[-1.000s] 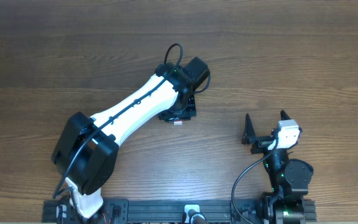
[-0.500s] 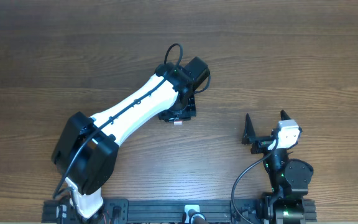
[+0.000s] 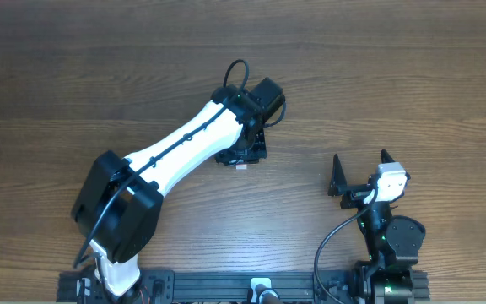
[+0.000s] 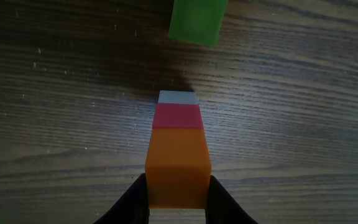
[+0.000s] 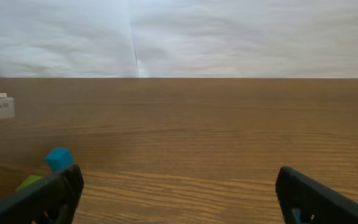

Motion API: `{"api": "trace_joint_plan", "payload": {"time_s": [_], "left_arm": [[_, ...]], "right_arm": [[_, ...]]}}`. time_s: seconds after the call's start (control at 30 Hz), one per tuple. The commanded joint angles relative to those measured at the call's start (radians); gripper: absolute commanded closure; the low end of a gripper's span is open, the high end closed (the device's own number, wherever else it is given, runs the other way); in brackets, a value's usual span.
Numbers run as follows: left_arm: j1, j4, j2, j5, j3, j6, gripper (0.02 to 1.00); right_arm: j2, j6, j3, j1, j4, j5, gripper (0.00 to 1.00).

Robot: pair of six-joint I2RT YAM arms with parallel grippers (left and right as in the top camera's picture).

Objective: Stack Cubes

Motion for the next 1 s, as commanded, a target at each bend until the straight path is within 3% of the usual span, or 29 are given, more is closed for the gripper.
{"api": "trace_joint_plan", "payload": {"time_s": [0.03,0.33,0.77,0.87,1.0], "left_arm": [[0.005,0.002,0.017,-0.023,-0.01,0.01,0.783],[0.005,0.002,0.017,-0.03,-0.01,0.004,0.766],[0.005,0.002,0.017,-0.029,-0.01,0.004,0.557],[0.005,0.002,0.017,-0.029,-0.01,0.004,0.424],[0.005,0.002,0.017,-0.026,-0.01,0.004,0.04]], "right_arm": [[-0.005,-0.008,-0.005,-0.005,-0.004,-0.004,0.007],[-0.005,-0.008,-0.005,-0.005,-0.004,-0.004,0.007],[-0.005,-0.008,-0.005,-0.005,-0.004,-0.004,0.009],[-0.005,-0.008,-0.005,-0.005,-0.004,-0.004,0.007],[-0.005,-0.008,-0.005,-0.005,-0.004,-0.004,0.009]]}}
